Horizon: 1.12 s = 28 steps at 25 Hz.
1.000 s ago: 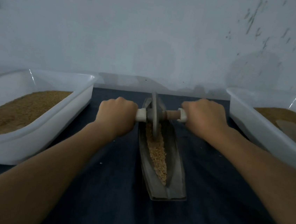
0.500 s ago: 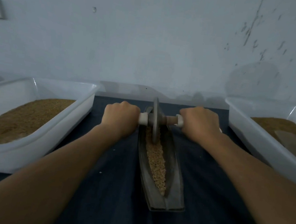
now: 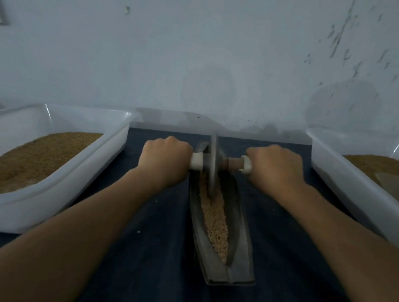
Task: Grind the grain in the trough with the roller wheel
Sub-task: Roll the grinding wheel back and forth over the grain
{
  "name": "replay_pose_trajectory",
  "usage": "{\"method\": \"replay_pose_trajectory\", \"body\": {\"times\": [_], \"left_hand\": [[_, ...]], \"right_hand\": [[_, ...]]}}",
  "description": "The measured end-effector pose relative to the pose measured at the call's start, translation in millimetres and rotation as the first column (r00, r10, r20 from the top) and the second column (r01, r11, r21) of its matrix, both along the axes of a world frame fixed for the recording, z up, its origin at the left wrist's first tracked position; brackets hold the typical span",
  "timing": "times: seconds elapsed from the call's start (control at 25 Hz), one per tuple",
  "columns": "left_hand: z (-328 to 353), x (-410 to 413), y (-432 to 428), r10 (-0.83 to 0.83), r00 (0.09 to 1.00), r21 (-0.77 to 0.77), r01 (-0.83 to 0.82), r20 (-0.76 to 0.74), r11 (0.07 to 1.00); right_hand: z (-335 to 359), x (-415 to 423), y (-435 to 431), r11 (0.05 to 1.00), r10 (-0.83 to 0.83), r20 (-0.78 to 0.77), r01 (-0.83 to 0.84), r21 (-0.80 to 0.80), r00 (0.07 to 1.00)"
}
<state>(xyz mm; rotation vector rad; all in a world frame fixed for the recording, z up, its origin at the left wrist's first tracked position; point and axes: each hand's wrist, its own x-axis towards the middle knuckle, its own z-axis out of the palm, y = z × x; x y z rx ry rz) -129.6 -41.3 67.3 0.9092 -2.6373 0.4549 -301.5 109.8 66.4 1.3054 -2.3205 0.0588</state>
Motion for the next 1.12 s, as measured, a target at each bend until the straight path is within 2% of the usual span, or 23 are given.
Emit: {"method": "replay_pose_trajectory", "body": {"times": [0.04, 0.12, 0.16, 0.24, 0.28, 0.36, 0.44, 0.52, 0.6, 0.64, 0.72, 0.76, 0.84, 0.96, 1.08, 1.12], "left_hand": [[3, -6, -6, 0.011, 1.000, 0.060, -0.012, 0.009, 0.998], [1, 2, -2, -0.010, 0.999, 0.074, 0.008, 0.032, 0.997], [-5, 13, 4, -0.042, 0.999, 0.029, 0.041, 0.017, 0.999], [-18, 40, 20, -0.177, 0.983, -0.161, 0.169, -0.042, 0.973], [-19, 52, 29, -0.260, 0.965, -0.226, 0.245, -0.040, 0.943], [-12, 56, 34, -0.323, 0.945, -0.304, 0.291, -0.058, 0.907], [-20, 43, 28, -0.216, 0.976, -0.250, 0.205, -0.015, 0.946], [-18, 16, 7, -0.066, 0.996, -0.137, 0.057, -0.063, 0.989], [-6, -3, -7, 0.026, 0.999, 0.020, -0.025, -0.041, 0.999], [-3, -7, -10, 0.033, 0.999, 0.052, -0.033, -0.016, 0.998], [-2, 0, -4, 0.006, 1.000, 0.037, -0.006, 0.013, 0.999], [-7, 9, 1, -0.013, 1.000, 0.018, 0.013, 0.007, 1.000], [-21, 35, 17, -0.117, 0.992, -0.115, 0.111, -0.044, 0.987], [-19, 61, 37, -0.230, 0.971, -0.257, 0.206, -0.065, 0.944], [-18, 38, 28, -0.087, 0.995, -0.220, 0.075, -0.043, 0.973], [-13, 22, 22, -0.040, 0.998, -0.211, 0.028, -0.052, 0.977]], "right_hand": [[5, -4, -10, 1.000, -0.002, 0.019, 0.001, 0.025, 1.000], [9, -2, -3, 0.999, 0.015, 0.000, -0.015, 0.033, 1.000], [4, 3, 11, 0.999, 0.040, -0.042, -0.039, 0.021, 0.998], [-13, 14, 48, 0.992, 0.121, -0.092, -0.124, -0.023, 0.988], [-16, 20, 68, 0.984, 0.170, -0.077, -0.174, -0.045, 0.982], [-21, 22, 87, 0.967, 0.234, -0.053, -0.238, -0.096, 0.971], [-18, 20, 73, 0.981, 0.156, -0.094, -0.165, -0.099, 0.983], [-9, 9, 31, 0.995, 0.041, -0.132, -0.053, -0.086, 0.990], [9, -2, -7, 1.000, 0.005, -0.049, -0.004, 0.010, 0.999], [16, -7, -17, 0.998, 0.016, -0.010, -0.015, 0.056, 1.000], [15, -6, -7, 0.995, 0.030, 0.024, -0.033, 0.091, 0.999], [9, -2, 7, 0.996, 0.046, -0.013, -0.045, 0.074, 0.999], [-9, 10, 41, 0.993, 0.109, -0.134, -0.113, -0.021, 0.985], [-20, 17, 73, 0.957, 0.233, -0.129, -0.251, -0.145, 0.964], [-14, 10, 43, 0.984, 0.131, -0.112, -0.143, -0.110, 0.985], [-11, 6, 27, 0.994, 0.073, -0.028, -0.075, -0.082, 0.997]]}}
